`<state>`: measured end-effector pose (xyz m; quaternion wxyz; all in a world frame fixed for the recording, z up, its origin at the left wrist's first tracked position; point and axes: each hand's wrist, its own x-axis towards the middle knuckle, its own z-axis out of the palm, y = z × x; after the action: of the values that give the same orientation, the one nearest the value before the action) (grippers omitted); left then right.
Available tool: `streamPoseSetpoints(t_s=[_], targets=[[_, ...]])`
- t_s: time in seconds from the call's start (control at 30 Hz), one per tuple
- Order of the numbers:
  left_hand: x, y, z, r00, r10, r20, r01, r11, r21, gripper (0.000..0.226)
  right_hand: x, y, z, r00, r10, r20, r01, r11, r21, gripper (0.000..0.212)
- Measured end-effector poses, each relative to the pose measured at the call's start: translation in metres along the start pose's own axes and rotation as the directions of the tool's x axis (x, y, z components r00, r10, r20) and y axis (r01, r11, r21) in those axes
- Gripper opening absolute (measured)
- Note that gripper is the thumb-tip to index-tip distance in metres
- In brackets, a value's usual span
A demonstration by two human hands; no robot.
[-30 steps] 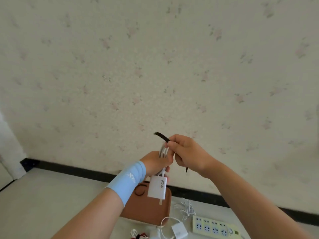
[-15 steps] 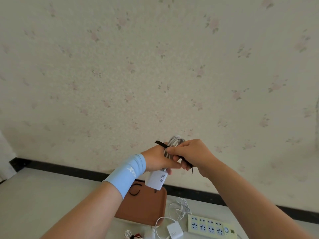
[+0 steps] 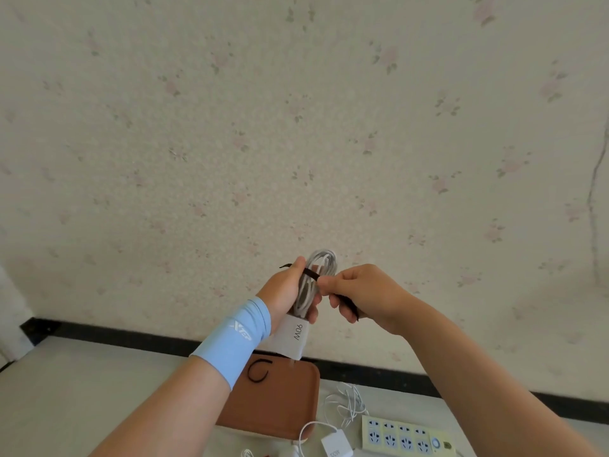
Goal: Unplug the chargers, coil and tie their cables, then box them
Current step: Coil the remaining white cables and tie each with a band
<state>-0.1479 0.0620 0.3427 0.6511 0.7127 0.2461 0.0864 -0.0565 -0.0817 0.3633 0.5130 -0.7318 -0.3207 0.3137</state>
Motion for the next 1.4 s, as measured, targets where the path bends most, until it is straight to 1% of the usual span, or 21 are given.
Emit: streamPoseSetpoints(t_s=[0.07, 0.13, 0.27, 0.37, 0.43, 0.53, 0.63, 0.7, 0.77, 0.8, 0.87, 0.97, 1.03, 1.1, 1.13, 1.17, 1.2, 1.27, 1.3, 1.33, 1.4], targets=[[0.000, 0.001, -0.001, 1.000, -0.006, -0.001, 0.006, 0.999, -0.045, 0.063, -0.001, 0.002, -0.006, 0.998, -0.016, 0.066, 0.015, 1.000, 0.006, 0.020], [-0.001, 0.001, 0.001, 1.000, -0.011, 0.009, 0.012, 0.999, -0.049, 0.059, -0.001, 0.004, -0.009, 0.994, -0.005, 0.111, 0.006, 1.000, -0.009, 0.017], [-0.002, 0.003, 0.005, 0.998, -0.004, 0.058, 0.009, 0.997, -0.081, 0.051, 0.002, 0.008, -0.017, 0.991, 0.042, 0.128, -0.034, 0.997, -0.062, 0.018], [0.000, 0.002, 0.004, 0.989, -0.005, 0.145, 0.024, 0.991, -0.133, 0.051, 0.005, 0.011, -0.021, 0.990, 0.009, 0.143, 0.003, 0.996, -0.087, 0.014], [-0.001, 0.002, 0.000, 0.978, -0.005, 0.207, 0.036, 0.988, -0.147, 0.051, 0.008, 0.014, -0.021, 0.990, -0.036, 0.140, 0.058, 0.987, -0.153, 0.010], [-0.005, 0.004, -0.003, 0.952, -0.013, 0.307, 0.068, 0.983, -0.170, 0.050, 0.012, 0.017, -0.021, 0.991, -0.098, 0.085, 0.121, 0.939, -0.321, 0.006], [-0.008, 0.006, -0.005, 0.931, -0.028, 0.364, 0.058, 0.996, -0.072, 0.048, 0.012, 0.018, -0.019, 0.983, -0.174, 0.060, 0.182, 0.885, -0.428, 0.006], [-0.010, 0.006, -0.006, 0.928, -0.031, 0.370, 0.018, 0.999, 0.037, 0.047, 0.015, 0.020, -0.020, 0.973, -0.226, 0.053, 0.216, 0.802, -0.556, 0.005], [-0.011, 0.005, -0.007, 0.941, -0.006, 0.338, -0.064, 0.978, 0.197, 0.046, 0.017, 0.021, -0.022, 0.975, -0.213, 0.056, 0.196, 0.725, -0.660, 0.015], [-0.011, 0.005, -0.006, 0.947, 0.005, 0.322, -0.096, 0.959, 0.266, 0.047, 0.018, 0.022, -0.023, 0.980, -0.185, 0.075, 0.186, 0.715, -0.674, 0.021], [-0.011, 0.004, -0.005, 0.954, 0.017, 0.298, -0.124, 0.932, 0.342, 0.047, 0.015, 0.021, -0.023, 0.985, -0.122, 0.123, 0.173, 0.741, -0.649, 0.031], [-0.009, 0.004, -0.004, 0.962, 0.048, 0.269, -0.156, 0.905, 0.395, 0.045, 0.010, 0.017, -0.021, 0.984, -0.073, 0.165, 0.146, 0.857, -0.494, 0.036], [-0.008, 0.004, -0.004, 0.968, 0.083, 0.237, -0.175, 0.899, 0.402, 0.044, 0.007, 0.013, -0.023, 0.986, -0.050, 0.161, 0.101, 0.942, -0.320, 0.037], [-0.007, 0.002, -0.004, 0.977, 0.113, 0.182, -0.180, 0.893, 0.412, 0.043, 0.005, 0.012, -0.023, 0.991, 0.025, 0.132, -0.019, 0.998, -0.053, 0.037], [-0.006, 0.001, -0.004, 0.980, 0.121, 0.156, -0.177, 0.889, 0.422, 0.043, 0.005, 0.012, -0.021, 0.991, 0.065, 0.113, -0.071, 0.996, 0.054, 0.038], [-0.005, 0.000, -0.004, 0.982, 0.129, 0.139, -0.178, 0.879, 0.443, 0.044, 0.006, 0.012, -0.017, 0.993, 0.088, 0.075, -0.094, 0.992, 0.082, 0.039], [-0.004, -0.002, -0.003, 0.982, 0.144, 0.126, -0.187, 0.861, 0.474, 0.046, 0.009, 0.012, -0.011, 0.996, 0.088, 0.010, -0.088, 0.996, 0.028, 0.037], [-0.001, -0.004, -0.001, 0.979, 0.184, 0.090, -0.203, 0.820, 0.536, 0.052, 0.014, 0.013, 0.001, 0.990, 0.072, -0.122, -0.080, 0.995, -0.058, 0.023], [0.001, -0.005, -0.001, 0.976, 0.208, 0.063, -0.207, 0.803, 0.558, 0.055, 0.016, 0.013, 0.005, 0.983, 0.096, -0.156, -0.101, 0.995, -0.023, 0.018], [0.001, -0.006, -0.001, 0.970, 0.238, 0.039, -0.217, 0.788, 0.576, 0.056, 0.018, 0.014, 0.008, 0.976, 0.142, -0.167, -0.135, 0.989, 0.055, 0.016], [0.002, -0.008, 0.000, 0.948, 0.318, 0.013, -0.263, 0.760, 0.595, 0.050, 0.019, 0.016, 0.011, 0.954, 0.257, -0.156, -0.224, 0.953, 0.205, 0.019]])
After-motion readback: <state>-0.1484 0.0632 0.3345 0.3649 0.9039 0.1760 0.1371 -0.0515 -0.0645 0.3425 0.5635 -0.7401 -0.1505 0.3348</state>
